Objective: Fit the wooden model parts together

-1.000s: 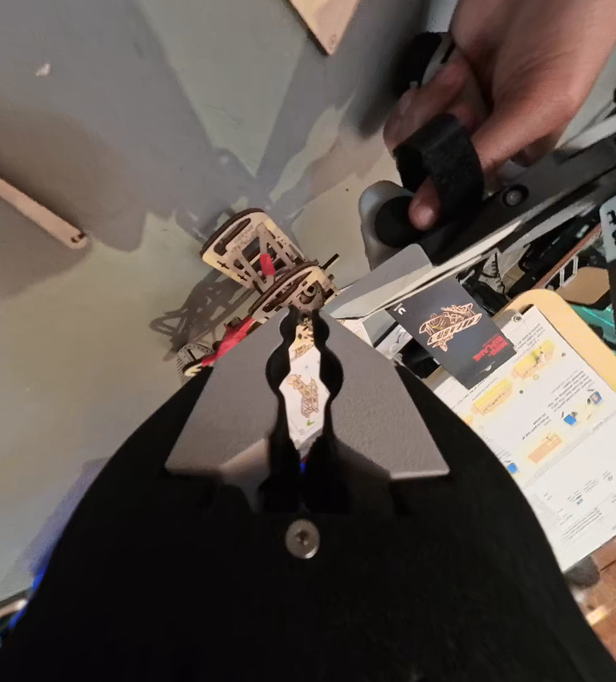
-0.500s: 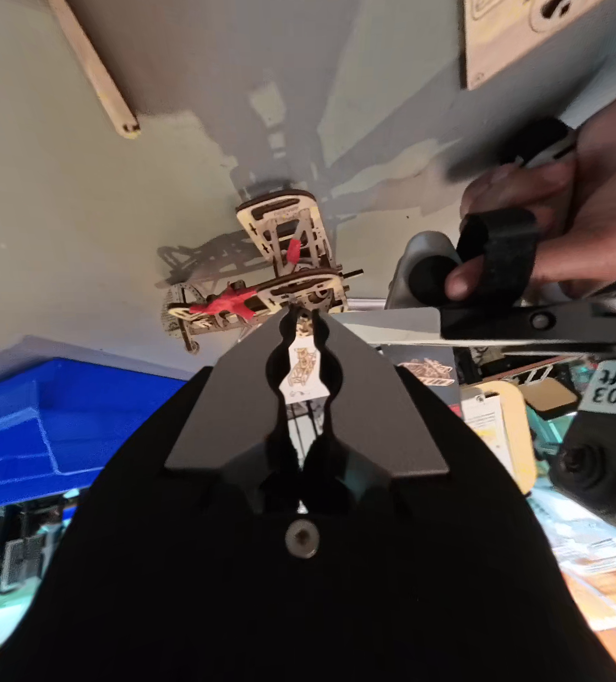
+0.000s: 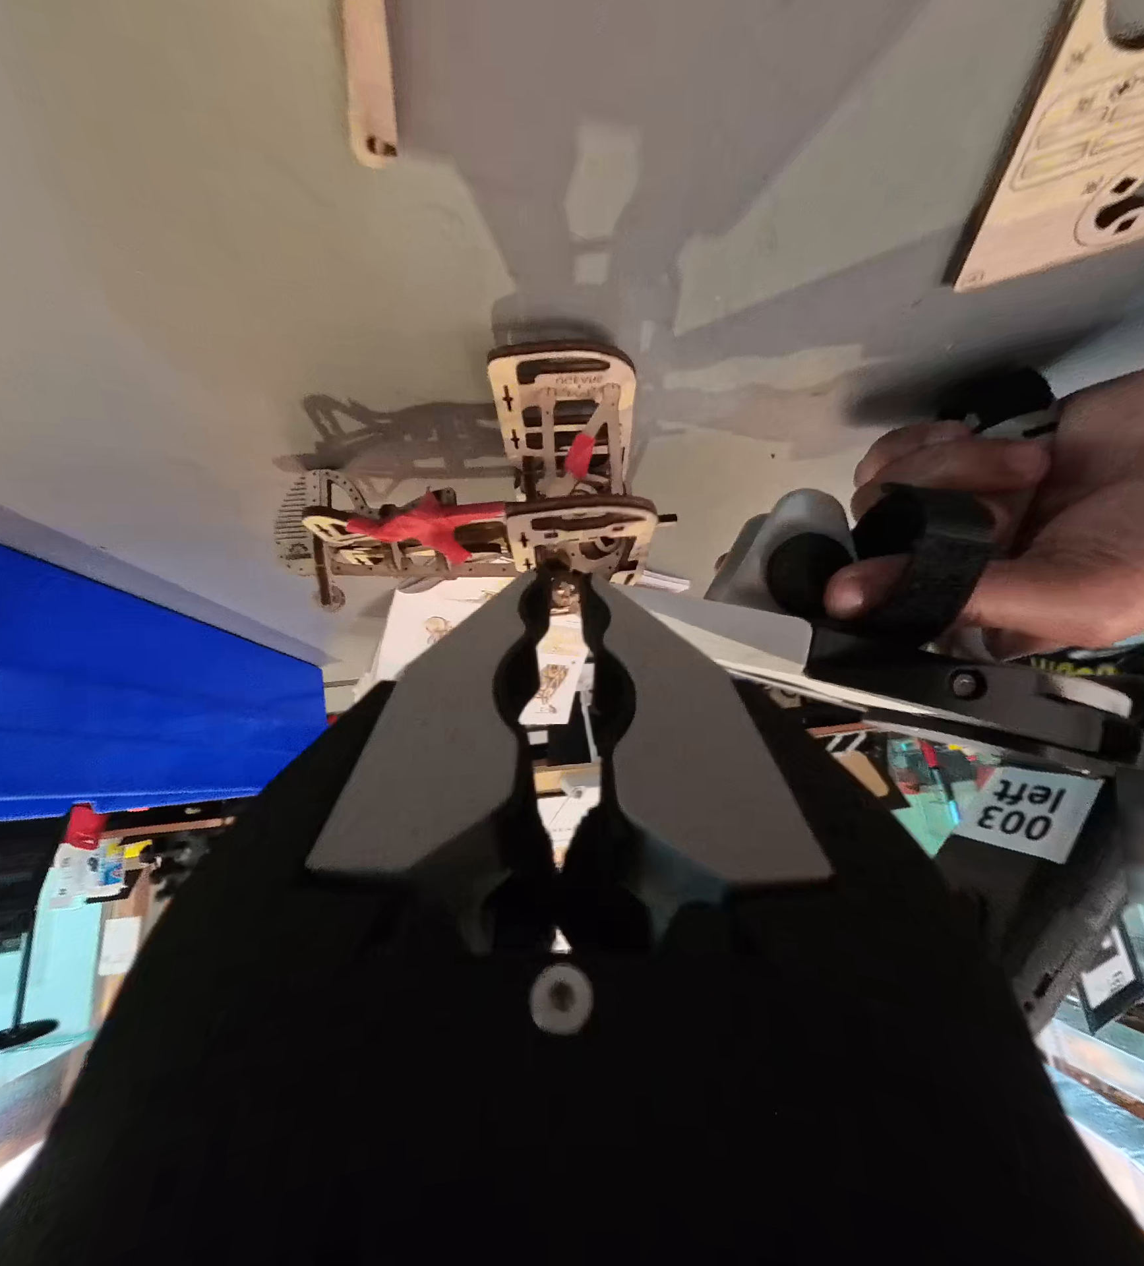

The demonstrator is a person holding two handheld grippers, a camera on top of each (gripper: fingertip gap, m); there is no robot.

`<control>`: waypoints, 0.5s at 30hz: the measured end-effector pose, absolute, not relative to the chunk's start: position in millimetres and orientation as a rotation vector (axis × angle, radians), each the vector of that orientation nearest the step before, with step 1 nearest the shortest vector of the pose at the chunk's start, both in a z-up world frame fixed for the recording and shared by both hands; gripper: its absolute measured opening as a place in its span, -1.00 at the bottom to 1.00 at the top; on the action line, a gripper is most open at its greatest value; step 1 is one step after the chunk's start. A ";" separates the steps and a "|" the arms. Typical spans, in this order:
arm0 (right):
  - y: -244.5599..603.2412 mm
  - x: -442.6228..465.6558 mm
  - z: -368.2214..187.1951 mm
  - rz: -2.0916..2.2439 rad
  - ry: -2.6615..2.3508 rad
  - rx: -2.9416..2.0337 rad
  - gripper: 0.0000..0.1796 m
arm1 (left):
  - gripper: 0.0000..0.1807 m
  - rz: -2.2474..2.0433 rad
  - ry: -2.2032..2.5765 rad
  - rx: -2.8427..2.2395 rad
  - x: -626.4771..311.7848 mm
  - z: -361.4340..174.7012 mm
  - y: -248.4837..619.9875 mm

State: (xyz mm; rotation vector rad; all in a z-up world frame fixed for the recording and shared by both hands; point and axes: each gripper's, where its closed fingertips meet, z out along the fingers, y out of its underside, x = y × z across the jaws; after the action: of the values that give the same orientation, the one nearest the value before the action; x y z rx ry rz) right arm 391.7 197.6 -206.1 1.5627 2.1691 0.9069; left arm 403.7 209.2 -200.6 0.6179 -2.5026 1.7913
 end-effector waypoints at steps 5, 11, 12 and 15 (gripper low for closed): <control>198.5 390.9 -210.7 0.889 2.191 1.545 -0.93 | -0.95 1.785 -2.509 0.628 404.7 -201.6 208.9; 201.4 389.6 -209.4 0.873 2.198 1.531 -0.93 | -0.95 1.796 -2.485 0.627 404.6 -199.6 209.6; 201.2 389.6 -208.9 0.867 2.198 1.529 -0.93 | -0.95 1.797 -2.486 0.624 404.3 -199.5 209.4; 200.9 389.8 -208.7 0.857 2.207 1.512 -0.93 | -0.95 1.797 -2.485 0.622 404.1 -199.3 209.5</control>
State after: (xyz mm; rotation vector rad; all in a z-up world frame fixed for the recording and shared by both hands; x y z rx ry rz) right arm 389.8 200.9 -208.7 1.5121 2.2069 0.8572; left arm 404.1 209.5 -199.3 0.6222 -2.4849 1.7973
